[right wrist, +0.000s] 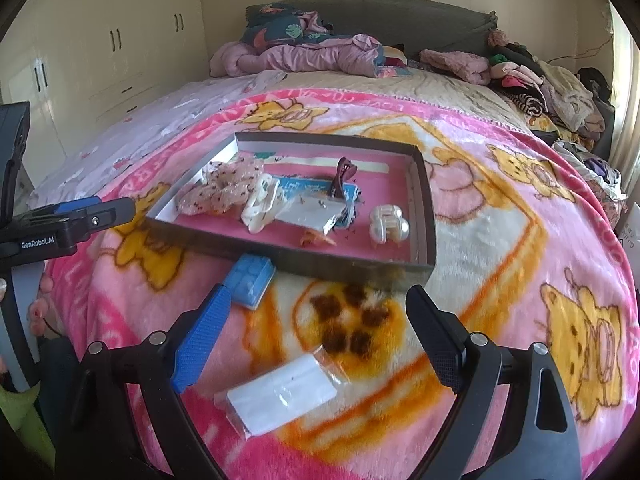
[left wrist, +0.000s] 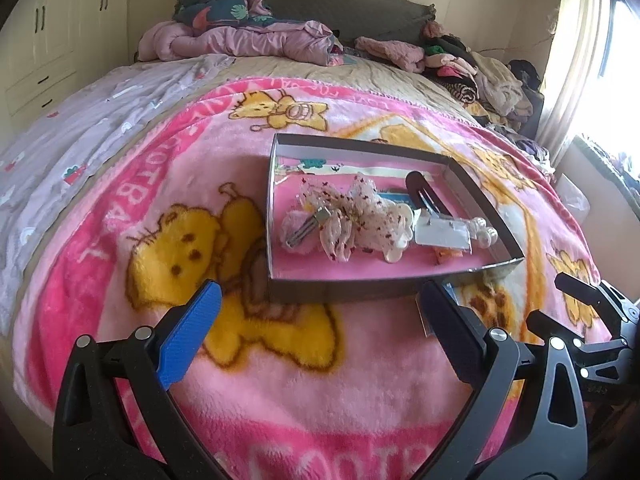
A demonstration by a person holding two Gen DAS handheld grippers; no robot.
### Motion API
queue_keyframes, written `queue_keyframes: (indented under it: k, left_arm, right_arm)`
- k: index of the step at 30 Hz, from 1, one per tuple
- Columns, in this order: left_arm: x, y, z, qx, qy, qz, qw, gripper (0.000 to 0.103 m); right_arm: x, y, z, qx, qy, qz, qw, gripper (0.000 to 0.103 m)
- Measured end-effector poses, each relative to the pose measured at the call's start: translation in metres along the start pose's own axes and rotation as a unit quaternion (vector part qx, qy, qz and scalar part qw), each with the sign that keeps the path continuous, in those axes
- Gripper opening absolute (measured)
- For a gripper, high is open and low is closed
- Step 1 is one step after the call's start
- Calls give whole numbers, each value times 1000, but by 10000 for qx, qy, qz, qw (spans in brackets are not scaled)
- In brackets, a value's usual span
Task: Organize jewelry
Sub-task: 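Withdraw both tools from the box toward the blue box and clear sleeve, then grasp the clear plastic sleeve with the right tool while the left tool grasps the small blue box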
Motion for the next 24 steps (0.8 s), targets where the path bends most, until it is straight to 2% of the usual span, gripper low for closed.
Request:
queue_keyframes:
  k: [14,24]
  left_arm:
    - [-8,-31,-12,-42,34,301,9995,91]
    - [-33,-43,-39,-165,-141,658,9976,91]
  right_arm:
    - [-5,-46,12,300,255,305,9988,87]
    - [-26,-70,21,268,482,592,9967,90]
Point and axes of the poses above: each gripper's, at about its wrist camera, not at the fingertips, and x roughly against the way its jaws point, z to its left, y to its top, the point moved 8 cm from there along -x, roughly the way its jaws point, and after that the axes turned 6 degrees about -y, right-handed, at the moved point
